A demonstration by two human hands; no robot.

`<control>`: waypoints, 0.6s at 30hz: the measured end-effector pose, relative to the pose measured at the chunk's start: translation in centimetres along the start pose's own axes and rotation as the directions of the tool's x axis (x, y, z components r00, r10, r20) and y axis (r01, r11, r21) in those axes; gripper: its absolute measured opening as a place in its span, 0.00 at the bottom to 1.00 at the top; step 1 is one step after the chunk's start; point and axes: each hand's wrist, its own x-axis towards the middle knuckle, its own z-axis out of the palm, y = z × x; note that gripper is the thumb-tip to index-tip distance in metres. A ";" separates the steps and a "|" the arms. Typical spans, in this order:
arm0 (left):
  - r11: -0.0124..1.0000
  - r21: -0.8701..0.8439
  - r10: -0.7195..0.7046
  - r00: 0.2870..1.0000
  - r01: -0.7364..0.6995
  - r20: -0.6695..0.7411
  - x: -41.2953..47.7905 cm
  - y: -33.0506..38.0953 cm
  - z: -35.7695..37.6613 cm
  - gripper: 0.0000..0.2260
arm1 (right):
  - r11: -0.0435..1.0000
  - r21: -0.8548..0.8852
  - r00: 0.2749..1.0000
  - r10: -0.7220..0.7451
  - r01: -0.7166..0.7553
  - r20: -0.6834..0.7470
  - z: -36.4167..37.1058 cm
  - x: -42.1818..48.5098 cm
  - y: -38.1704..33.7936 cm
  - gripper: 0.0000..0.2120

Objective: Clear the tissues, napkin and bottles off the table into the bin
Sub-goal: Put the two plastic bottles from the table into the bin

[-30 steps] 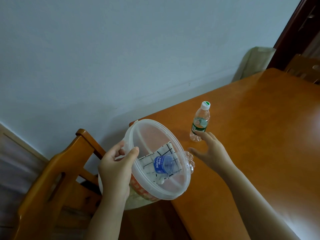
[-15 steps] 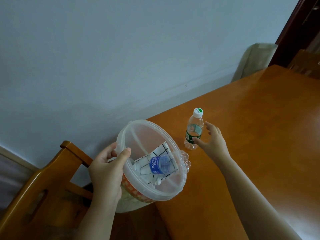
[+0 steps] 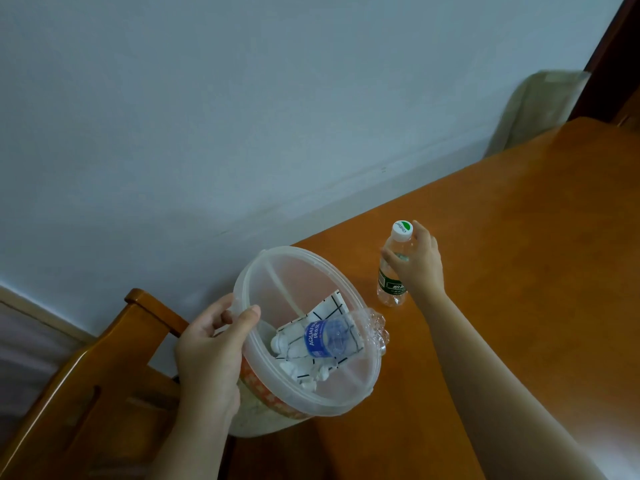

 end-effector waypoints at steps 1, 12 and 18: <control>1.000 0.002 -0.005 1.000 0.005 -0.008 0.0 0.0 0.0 0.13 | 1.000 0.012 1.000 0.004 -0.004 -0.001 0.2 0.1 0.0 0.36; 1.000 0.001 0.010 1.000 -0.010 -0.019 -0.4 0.1 -0.4 0.12 | 0.985 0.168 0.994 0.064 -0.048 -0.091 0.9 0.3 0.5 0.21; 1.000 -0.016 0.011 1.000 -0.011 -0.010 -0.8 0.1 -1.2 0.15 | 0.972 0.235 0.995 0.015 0.009 -0.101 -0.4 -1.4 -0.1 0.16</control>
